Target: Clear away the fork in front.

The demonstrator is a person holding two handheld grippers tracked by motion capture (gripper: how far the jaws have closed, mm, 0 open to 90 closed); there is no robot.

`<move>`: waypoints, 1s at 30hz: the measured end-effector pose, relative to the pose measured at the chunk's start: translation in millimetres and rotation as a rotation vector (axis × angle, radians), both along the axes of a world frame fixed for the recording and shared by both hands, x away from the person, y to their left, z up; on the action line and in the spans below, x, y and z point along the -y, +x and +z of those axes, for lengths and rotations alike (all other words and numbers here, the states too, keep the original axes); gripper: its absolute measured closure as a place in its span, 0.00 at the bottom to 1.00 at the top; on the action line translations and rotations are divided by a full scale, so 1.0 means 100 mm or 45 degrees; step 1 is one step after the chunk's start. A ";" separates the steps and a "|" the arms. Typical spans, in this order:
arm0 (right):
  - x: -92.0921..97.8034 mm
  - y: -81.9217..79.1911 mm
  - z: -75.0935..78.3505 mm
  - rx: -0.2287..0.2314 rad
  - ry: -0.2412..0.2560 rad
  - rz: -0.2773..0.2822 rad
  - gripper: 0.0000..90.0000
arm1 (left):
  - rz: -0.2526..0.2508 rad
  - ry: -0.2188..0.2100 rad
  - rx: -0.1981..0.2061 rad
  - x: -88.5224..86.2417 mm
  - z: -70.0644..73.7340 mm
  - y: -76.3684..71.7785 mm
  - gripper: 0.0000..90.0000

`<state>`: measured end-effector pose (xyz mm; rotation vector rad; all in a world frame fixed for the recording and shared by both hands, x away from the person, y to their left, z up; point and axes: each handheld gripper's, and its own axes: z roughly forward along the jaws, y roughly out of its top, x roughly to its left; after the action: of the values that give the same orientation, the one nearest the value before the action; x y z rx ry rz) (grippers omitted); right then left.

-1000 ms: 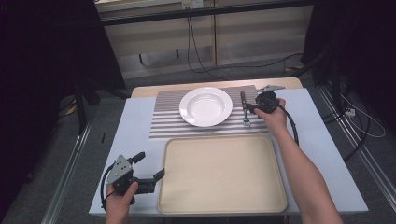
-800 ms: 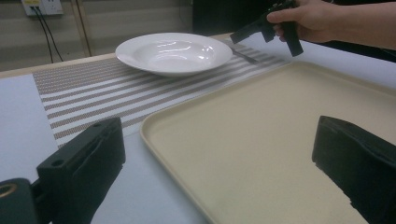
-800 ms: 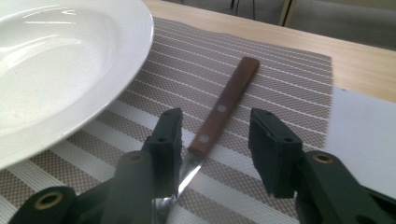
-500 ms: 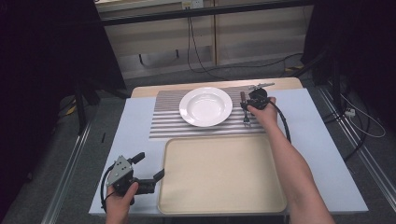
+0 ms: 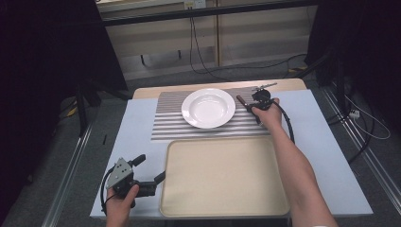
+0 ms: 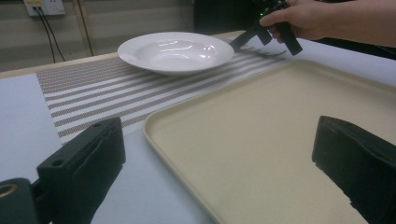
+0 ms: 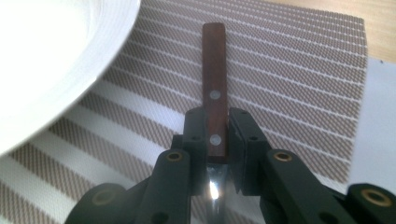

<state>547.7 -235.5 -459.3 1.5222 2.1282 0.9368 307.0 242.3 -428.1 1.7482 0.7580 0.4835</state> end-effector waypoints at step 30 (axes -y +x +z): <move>0.29 -0.72 0.12 -0.105 -0.137 0.193 0.86 | 0.006 -0.003 0.009 0.00 0.01 -0.01 0.03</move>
<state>475.5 -265.0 -447.7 1.3855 2.3396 0.8056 306.1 242.5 -427.0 1.7421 0.7576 0.4921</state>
